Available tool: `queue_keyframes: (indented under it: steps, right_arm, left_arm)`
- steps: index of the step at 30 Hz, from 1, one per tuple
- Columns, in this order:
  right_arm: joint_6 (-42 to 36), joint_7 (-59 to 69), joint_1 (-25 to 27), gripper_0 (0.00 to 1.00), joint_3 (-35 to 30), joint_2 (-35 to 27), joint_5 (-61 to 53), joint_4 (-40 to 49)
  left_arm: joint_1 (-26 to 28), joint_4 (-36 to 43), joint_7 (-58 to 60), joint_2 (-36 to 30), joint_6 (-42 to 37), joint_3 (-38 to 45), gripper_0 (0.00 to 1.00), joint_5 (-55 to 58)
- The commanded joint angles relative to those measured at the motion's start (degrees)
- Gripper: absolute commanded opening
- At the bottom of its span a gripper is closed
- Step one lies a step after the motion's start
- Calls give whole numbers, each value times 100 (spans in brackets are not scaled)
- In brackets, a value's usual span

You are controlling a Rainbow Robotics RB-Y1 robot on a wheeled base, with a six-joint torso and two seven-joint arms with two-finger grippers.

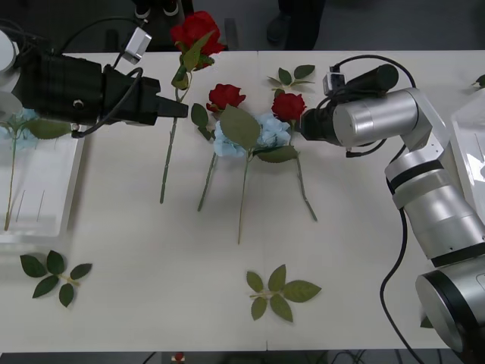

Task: Place the red flowers into the right box and the blue flowers into the left box. If a person shows an open palm, hand one flower to the person first, then continue sorting.

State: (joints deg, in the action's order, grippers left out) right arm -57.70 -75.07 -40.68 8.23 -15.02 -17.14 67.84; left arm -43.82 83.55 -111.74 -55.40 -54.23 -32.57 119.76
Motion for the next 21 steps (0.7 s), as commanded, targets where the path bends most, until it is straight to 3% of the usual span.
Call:
queue_keyframes:
  steps: [1,5,8,14,21]
  right_arm:
    - [-224,62,-124,98,-111,-62,-88,256]
    - [-672,-254,-116,98,-454,-150,-448,494]
    - [-1384,-975,-63,98,-1139,-273,-1011,863]
    - [-2333,-2135,-10,98,-2458,-502,-2997,1039]
    - [-2632,-3480,368,98,-3020,-721,-4738,1047]
  left_arm:
    - [-4,-49,-1447,205,-18,163,0,645]
    - [5,-401,-2977,610,-9,269,0,1296]
    - [58,-796,-4326,1040,-9,304,0,1972]
    - [84,-1262,-4326,1629,-18,304,0,2544]
    - [84,-1350,-4326,2060,35,295,0,2807]
